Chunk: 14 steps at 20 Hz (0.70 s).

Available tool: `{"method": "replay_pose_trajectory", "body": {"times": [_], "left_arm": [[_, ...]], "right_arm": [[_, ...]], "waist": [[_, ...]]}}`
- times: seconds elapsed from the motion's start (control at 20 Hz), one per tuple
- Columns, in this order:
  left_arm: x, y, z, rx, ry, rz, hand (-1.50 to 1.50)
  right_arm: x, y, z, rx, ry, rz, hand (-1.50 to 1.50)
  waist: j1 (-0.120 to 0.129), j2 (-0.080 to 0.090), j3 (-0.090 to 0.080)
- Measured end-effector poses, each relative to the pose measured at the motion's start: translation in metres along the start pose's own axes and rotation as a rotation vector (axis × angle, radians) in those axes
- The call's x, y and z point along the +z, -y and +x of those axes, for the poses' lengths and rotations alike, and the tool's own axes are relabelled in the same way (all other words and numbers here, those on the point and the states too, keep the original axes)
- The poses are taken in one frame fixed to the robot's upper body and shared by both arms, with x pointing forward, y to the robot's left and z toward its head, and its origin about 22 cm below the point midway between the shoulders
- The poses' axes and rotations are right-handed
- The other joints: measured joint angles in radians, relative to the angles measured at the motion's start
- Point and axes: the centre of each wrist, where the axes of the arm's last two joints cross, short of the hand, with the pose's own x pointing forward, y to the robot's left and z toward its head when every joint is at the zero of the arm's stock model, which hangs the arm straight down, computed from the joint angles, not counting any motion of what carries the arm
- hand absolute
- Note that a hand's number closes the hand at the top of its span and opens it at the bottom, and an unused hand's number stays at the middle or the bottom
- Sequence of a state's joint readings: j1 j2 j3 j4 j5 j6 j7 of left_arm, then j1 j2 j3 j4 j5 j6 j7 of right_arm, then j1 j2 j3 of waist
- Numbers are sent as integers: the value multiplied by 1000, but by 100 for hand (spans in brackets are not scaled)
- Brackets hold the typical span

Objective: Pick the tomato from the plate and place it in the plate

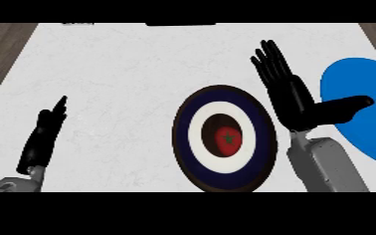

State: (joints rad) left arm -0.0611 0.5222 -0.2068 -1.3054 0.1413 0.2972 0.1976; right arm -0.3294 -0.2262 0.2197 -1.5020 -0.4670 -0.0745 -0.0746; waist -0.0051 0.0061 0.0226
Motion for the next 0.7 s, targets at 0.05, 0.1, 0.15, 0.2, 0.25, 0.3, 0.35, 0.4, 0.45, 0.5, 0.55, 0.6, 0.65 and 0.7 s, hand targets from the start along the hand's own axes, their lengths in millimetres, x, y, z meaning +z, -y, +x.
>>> {"method": "replay_pose_trajectory", "body": {"times": [0.05,0.1,0.15,0.2,0.25,0.3,0.35,0.4,0.45,0.5,0.55,0.6,0.65,0.7], "left_arm": [[-1,3,-1,6,4,-8,0],[0,9,0,24,6,-17,0],[1,17,3,44,16,-33,0],[2,25,5,75,27,-53,0],[3,31,8,109,35,-70,0],[4,36,11,142,40,-93,0],[5,41,13,161,41,-110,0],[6,46,16,193,49,-136,0],[7,52,18,222,58,-157,0],[9,58,20,244,62,-178,0],[12,62,20,264,68,-193,0],[13,66,19,282,71,-203,0],[16,65,19,295,70,-214,0],[18,68,19,307,76,-224,0]], "right_arm": [[-3,2,5,7,8,13,150],[-6,5,9,20,19,41,150],[-15,6,16,34,37,74,150],[-23,9,28,54,57,115,150],[-31,13,37,79,79,156,150],[-39,16,49,106,105,203,150],[-42,23,63,239,116,233,150],[-45,32,71,340,121,216,150],[-48,39,72,398,128,183,-150],[-48,44,66,427,138,153,-150],[-49,52,60,437,151,123,-150],[-49,59,54,436,167,105,-150],[-47,66,47,427,182,92,-150],[-48,72,40,418,196,89,-150]], "waist": [[1,-1,-3],[3,-3,-7],[9,-3,-9],[14,-3,-11],[22,-2,-12],[29,-1,-13],[25,-7,-22],[25,-7,-23],[29,-4,-22],[30,-3,-20],[32,-2,-19],[32,-1,-17],[32,-2,-17],[32,-2,-16]]}}
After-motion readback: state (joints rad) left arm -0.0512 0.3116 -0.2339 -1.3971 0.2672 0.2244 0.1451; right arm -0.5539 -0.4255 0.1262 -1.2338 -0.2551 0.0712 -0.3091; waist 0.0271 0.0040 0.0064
